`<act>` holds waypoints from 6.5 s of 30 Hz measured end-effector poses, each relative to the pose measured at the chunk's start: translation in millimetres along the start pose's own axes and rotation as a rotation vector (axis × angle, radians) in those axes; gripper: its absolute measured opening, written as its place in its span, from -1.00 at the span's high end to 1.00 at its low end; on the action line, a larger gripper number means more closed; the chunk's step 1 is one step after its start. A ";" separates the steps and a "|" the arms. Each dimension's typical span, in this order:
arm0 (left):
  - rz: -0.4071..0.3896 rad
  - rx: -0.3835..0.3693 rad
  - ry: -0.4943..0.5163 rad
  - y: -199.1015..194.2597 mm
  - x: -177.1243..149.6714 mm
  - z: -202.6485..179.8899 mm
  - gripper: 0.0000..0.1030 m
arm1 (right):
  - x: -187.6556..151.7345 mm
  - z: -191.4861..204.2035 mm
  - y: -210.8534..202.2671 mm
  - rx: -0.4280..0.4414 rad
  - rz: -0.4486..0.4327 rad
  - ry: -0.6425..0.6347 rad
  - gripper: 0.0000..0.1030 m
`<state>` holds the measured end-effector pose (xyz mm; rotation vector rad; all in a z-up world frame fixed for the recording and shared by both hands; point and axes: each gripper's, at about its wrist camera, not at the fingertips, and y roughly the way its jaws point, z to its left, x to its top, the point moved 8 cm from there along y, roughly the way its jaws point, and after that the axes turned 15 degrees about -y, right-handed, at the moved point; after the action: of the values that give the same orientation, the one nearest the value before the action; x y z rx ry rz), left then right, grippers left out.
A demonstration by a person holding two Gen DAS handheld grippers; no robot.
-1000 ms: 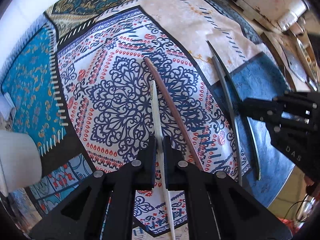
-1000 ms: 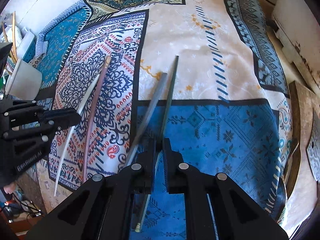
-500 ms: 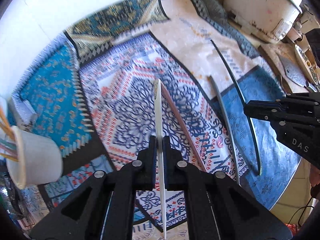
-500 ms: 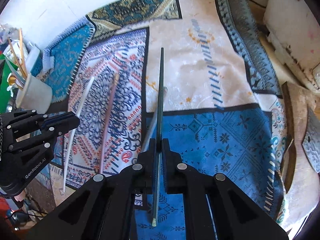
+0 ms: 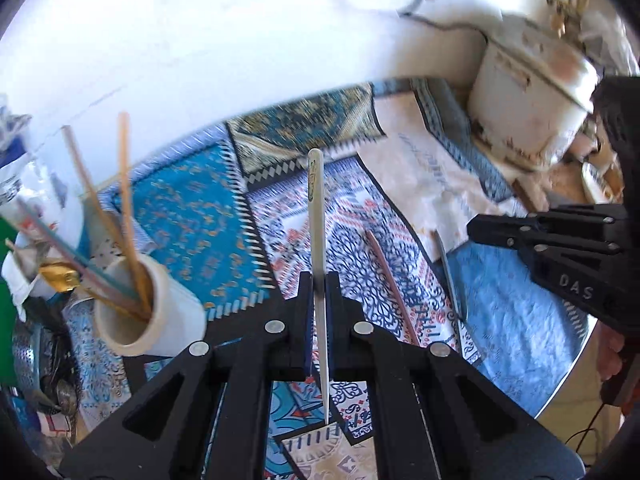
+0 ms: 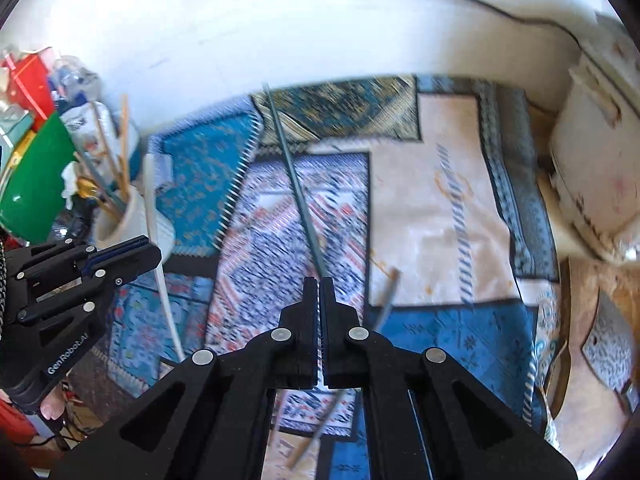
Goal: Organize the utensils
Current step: 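Lift the white chopstick with left tool while right tool lifts the grey chopstick, then lower the white and grey chopsticks into the white cup and open both tools, then move both tools back over the brown and dark chopsticks on the cloth, then close left tool on the brown chopstick while right tool grasps a dark metal chopstick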
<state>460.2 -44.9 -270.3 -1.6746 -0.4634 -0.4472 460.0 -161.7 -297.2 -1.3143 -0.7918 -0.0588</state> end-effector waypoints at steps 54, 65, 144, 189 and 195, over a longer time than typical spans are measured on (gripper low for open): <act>0.362 0.159 -0.160 89.6 -104.3 128.6 0.87 | -28.7 13.7 78.0 0.149 0.263 -0.119 0.89; 0.334 0.120 -0.177 77.9 -115.4 99.8 0.93 | 0.1 48.6 38.8 0.177 0.130 -0.162 0.89; -0.224 -0.028 -0.323 -105.4 48.4 139.3 0.59 | 97.7 112.4 -22.9 -0.006 -0.147 -0.280 0.49; 0.330 -0.070 -0.178 103.3 -71.4 -23.2 0.43 | -97.8 -10.9 79.3 0.000 0.226 -0.010 0.84; 0.363 -0.092 -0.142 122.8 -66.0 -42.8 0.43 | -97.8 -31.0 75.9 0.000 0.227 -0.008 0.89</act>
<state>469.2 -107.8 -401.6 -1.8401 -0.2356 -0.0842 437.6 -204.5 -415.3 -1.3975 -0.6447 0.1276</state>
